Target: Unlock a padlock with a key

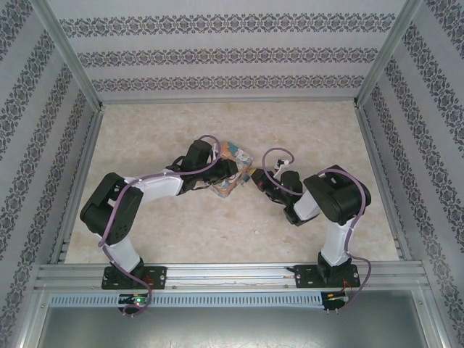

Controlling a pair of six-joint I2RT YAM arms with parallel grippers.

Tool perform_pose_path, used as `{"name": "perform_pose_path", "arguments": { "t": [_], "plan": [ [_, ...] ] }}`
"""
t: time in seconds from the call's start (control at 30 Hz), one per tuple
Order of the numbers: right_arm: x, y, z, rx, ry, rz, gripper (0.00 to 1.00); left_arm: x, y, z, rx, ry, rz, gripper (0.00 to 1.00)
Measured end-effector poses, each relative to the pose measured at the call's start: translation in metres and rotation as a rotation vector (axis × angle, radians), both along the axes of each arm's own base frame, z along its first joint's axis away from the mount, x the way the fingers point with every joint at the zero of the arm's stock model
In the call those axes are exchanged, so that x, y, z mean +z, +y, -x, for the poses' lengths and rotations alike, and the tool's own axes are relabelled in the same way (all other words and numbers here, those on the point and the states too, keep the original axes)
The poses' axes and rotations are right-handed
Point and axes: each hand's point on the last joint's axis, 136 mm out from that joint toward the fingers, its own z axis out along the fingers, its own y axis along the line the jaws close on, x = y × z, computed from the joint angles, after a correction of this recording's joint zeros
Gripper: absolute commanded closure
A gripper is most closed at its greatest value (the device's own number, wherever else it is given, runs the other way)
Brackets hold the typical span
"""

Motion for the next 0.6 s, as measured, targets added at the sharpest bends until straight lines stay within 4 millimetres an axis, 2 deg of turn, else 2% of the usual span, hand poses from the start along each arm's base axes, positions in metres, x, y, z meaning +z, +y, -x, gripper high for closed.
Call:
{"name": "perform_pose_path", "arguments": {
  "t": [0.13, 0.37, 0.5, 0.6],
  "plan": [
    [0.011, -0.009, 0.003, -0.013, -0.031, 0.018, 1.00, -0.001, 0.011, -0.004, 0.001, 0.005, 0.000, 0.68],
    [0.055, -0.018, 0.010, -0.001, -0.145, 0.081, 1.00, -0.001, 0.032, -0.021, 0.019, 0.000, -0.024, 0.68],
    [0.077, -0.021, 0.021, 0.031, -0.200, 0.145, 1.00, -0.001, 0.038, -0.038, 0.020, -0.005, -0.032, 0.68],
    [0.084, -0.023, 0.031, 0.065, -0.210, 0.193, 1.00, -0.001, 0.042, -0.052, 0.022, -0.012, -0.039, 0.68]
  ]
}}
